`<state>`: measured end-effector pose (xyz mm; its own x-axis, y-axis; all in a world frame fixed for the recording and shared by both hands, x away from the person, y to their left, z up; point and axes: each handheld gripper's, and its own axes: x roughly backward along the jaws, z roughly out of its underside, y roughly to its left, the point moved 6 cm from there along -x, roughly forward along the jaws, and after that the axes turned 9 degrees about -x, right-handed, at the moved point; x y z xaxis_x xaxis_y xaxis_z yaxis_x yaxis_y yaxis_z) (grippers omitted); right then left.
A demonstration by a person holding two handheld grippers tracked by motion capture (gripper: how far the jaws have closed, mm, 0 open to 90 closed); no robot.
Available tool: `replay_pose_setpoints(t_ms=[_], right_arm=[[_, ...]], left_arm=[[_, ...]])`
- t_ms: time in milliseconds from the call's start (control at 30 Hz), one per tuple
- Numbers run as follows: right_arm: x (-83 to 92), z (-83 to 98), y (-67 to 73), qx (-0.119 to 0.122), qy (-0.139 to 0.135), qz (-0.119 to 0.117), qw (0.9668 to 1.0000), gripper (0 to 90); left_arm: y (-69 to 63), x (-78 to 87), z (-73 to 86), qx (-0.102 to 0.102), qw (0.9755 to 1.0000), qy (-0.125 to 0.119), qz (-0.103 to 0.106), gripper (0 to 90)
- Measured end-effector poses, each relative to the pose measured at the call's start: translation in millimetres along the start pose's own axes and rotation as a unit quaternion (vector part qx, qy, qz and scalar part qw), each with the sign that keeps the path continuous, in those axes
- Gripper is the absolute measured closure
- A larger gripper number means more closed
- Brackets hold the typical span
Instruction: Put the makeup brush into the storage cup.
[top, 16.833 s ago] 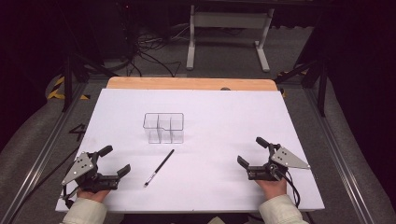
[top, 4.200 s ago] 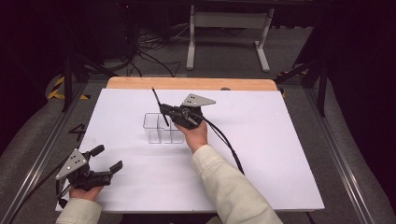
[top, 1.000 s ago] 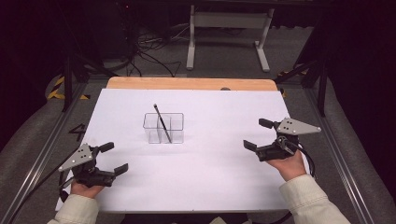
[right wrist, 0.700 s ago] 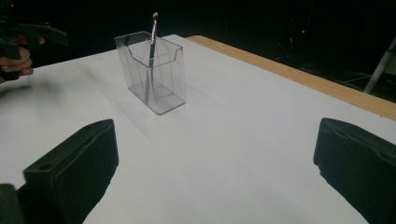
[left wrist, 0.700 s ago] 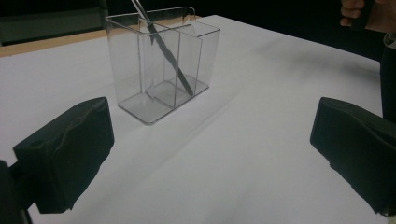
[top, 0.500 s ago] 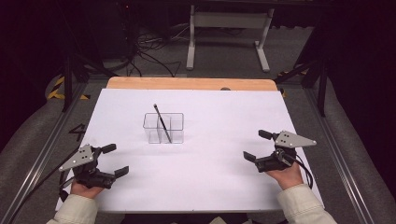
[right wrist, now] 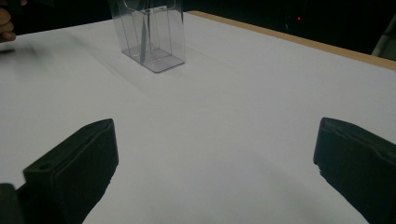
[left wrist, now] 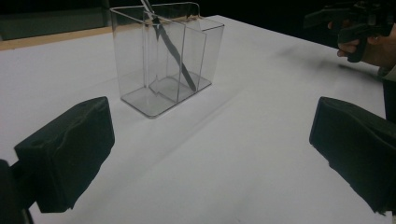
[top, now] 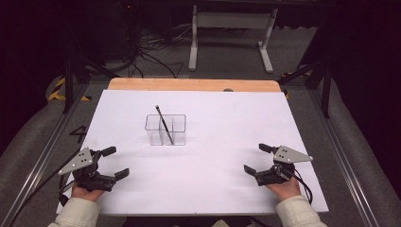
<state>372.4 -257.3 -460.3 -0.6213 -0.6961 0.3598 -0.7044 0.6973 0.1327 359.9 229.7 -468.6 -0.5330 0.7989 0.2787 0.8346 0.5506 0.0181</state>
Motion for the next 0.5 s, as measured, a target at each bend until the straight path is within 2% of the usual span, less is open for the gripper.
replay_pose_setpoints(t_ms=[167,300,333,500], right_arm=[[-0.4,12.4,-2.5,-0.010,-0.008,0.007,0.9999,0.7],[2.5,15.0,-5.4,-0.021,-0.026,0.015,0.9993,0.6],[3.2,15.1,-5.6,-0.022,-0.029,0.017,0.9992,0.4],[3.6,15.1,-4.5,-0.015,-0.033,0.022,0.9991,0.5]], left_arm=[[0.1,-2.2,2.5,-0.012,0.9999,0.003,-0.003,0.6],[2.4,-2.8,5.8,-0.007,0.9999,-0.002,-0.011,0.3],[2.6,-2.9,5.9,-0.001,0.9999,-0.007,-0.012,0.3],[3.3,-1.8,6.2,-0.004,0.9998,-0.008,-0.016,0.3]])
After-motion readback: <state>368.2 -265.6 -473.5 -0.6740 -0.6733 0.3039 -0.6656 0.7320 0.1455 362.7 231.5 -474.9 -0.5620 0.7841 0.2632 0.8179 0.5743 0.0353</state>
